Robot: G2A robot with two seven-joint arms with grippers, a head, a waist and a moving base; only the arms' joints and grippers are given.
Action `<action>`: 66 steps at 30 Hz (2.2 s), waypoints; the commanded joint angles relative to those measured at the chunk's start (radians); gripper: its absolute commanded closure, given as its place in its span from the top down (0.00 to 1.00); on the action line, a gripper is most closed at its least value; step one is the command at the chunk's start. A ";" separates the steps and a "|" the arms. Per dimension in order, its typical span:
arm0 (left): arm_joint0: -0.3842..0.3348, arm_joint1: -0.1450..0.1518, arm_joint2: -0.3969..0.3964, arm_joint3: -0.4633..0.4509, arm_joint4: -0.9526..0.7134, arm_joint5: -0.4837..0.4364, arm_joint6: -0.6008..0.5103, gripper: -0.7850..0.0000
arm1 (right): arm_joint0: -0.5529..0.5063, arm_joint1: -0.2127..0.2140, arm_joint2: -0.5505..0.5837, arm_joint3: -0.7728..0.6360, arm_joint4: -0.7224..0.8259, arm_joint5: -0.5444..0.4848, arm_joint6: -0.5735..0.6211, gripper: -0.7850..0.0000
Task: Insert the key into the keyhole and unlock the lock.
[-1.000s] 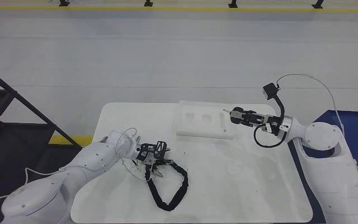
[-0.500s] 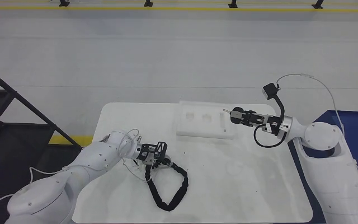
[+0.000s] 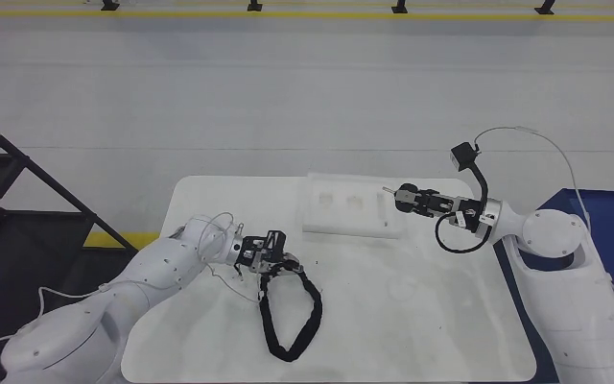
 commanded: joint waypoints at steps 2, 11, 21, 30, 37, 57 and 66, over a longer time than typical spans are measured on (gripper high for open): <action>0.003 0.019 -0.025 -0.057 -0.020 -0.016 0.003 0.00 | 0.000 0.000 0.000 0.000 0.000 0.000 0.000 0.00; 0.028 0.082 -0.147 -0.259 -0.150 -0.070 -0.063 0.00 | 0.001 0.007 -0.017 -0.031 -0.011 0.070 0.073 0.00; 0.065 0.125 -0.271 -0.452 -0.242 -0.055 -0.185 0.00 | -0.001 0.030 0.021 -0.203 -0.014 0.226 0.222 0.00; 0.061 0.119 -0.331 -0.549 -0.309 -0.045 -0.288 0.00 | -0.026 0.050 0.054 -0.336 -0.019 0.293 0.285 0.00; 0.020 0.081 -0.319 -0.557 -0.302 -0.023 -0.323 0.00 | -0.024 0.060 0.061 -0.358 -0.025 0.307 0.278 0.00; 0.042 0.077 -0.321 -0.561 -0.310 0.002 -0.363 0.00 | -0.037 0.066 0.057 -0.396 -0.053 0.339 0.273 0.00; 0.063 0.061 -0.340 -0.576 -0.316 0.040 -0.417 0.00 | 0.014 0.085 -0.007 -0.546 -0.207 0.516 0.344 0.00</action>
